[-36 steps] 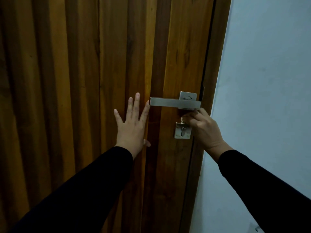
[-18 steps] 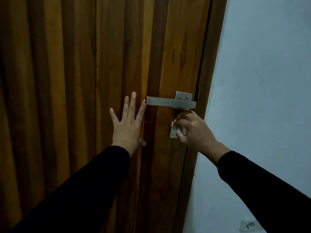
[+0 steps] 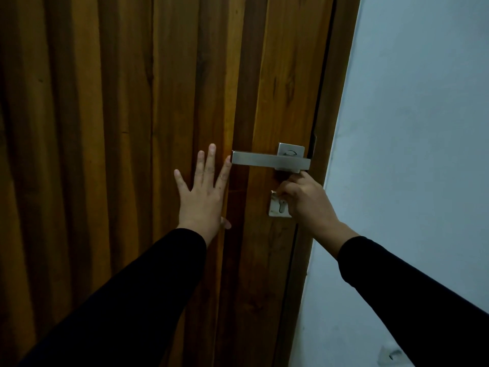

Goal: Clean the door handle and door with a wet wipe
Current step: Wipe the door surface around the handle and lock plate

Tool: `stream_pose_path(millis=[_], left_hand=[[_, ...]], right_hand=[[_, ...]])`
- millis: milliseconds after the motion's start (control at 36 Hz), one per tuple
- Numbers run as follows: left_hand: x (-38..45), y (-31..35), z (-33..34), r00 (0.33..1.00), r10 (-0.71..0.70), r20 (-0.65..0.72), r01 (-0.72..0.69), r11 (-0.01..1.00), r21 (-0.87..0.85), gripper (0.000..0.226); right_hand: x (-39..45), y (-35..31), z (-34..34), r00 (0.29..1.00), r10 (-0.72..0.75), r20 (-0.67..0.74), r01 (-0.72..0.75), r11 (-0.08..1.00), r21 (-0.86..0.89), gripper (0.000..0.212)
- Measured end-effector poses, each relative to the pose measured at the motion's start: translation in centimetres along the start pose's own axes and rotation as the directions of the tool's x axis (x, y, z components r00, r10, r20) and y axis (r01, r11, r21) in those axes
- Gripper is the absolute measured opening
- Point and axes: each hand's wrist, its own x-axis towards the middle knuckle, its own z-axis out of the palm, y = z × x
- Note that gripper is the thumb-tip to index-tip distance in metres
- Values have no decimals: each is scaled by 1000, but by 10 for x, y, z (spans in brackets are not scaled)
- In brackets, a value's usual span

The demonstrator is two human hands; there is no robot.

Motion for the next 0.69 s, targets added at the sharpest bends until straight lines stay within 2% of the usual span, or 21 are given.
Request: stream_pose_path(millis=[333,500,694], left_hand=[[1,-1,0,1000,3,-1,-3,1000,-10,138],[-1,-1,1,1000,10,-12,-10,1000,-12,138],[0,2,1,1000,8,-10,-9,1000,-27,137]], right_hand=[[-11,9,9,964,256,-67,-252,966,64,23],[-18,0,17,890,431,-149,-405,898,173,13],[-34,-10,29,830,534,-160,-488,835,253,9]])
